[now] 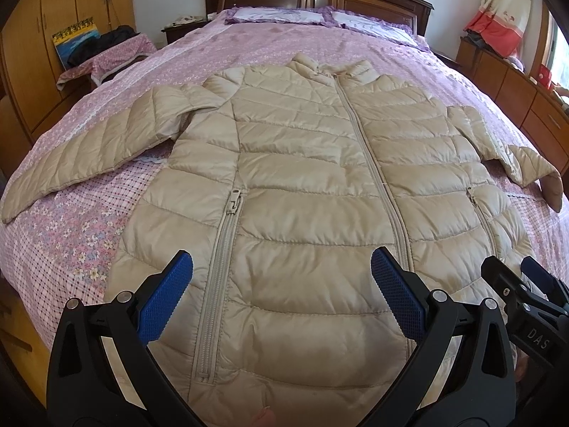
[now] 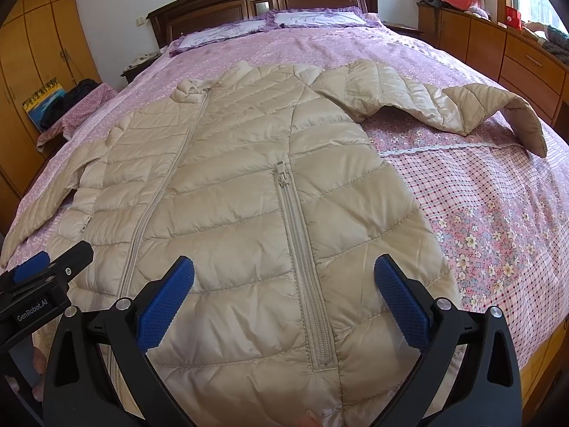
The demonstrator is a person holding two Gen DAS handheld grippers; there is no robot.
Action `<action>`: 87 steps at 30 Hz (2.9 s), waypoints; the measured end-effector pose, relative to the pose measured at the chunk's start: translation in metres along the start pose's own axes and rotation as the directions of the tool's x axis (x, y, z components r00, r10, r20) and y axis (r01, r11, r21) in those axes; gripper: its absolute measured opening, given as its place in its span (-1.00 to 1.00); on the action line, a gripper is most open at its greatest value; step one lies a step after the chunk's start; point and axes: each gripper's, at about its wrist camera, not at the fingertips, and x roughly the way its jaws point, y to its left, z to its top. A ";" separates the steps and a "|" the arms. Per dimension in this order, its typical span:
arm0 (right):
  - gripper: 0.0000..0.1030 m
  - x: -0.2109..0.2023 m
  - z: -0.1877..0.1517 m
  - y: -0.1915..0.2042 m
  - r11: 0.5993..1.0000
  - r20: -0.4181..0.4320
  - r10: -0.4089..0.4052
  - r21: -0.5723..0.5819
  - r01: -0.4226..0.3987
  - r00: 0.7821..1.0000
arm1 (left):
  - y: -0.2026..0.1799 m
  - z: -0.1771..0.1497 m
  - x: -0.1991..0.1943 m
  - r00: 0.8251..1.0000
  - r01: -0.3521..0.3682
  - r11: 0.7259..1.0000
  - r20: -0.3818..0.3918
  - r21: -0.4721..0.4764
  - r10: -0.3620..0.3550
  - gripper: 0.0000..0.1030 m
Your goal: Fold large clothes
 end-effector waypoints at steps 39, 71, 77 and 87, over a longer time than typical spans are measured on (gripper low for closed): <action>0.90 0.000 0.000 0.000 1.000 -0.001 -0.001 0.003 0.001 1.000 | -0.002 -0.001 0.000 1.000 0.004 1.000 -0.002 0.002 -0.004 0.94; 0.90 -0.015 0.064 -0.144 0.968 0.086 -0.132 0.225 0.110 0.987 | -0.028 0.036 -0.002 0.995 0.080 0.997 -0.063 0.005 -0.079 0.94; 0.90 -0.008 0.089 -0.207 0.937 0.118 -0.156 0.332 0.109 0.981 | -0.037 0.040 0.009 0.993 0.076 0.997 -0.091 0.015 -0.074 0.94; 0.90 0.017 0.127 -0.303 0.834 0.130 -0.118 0.551 0.027 0.984 | -0.053 0.031 0.033 0.985 0.066 0.997 -0.162 0.050 -0.057 0.94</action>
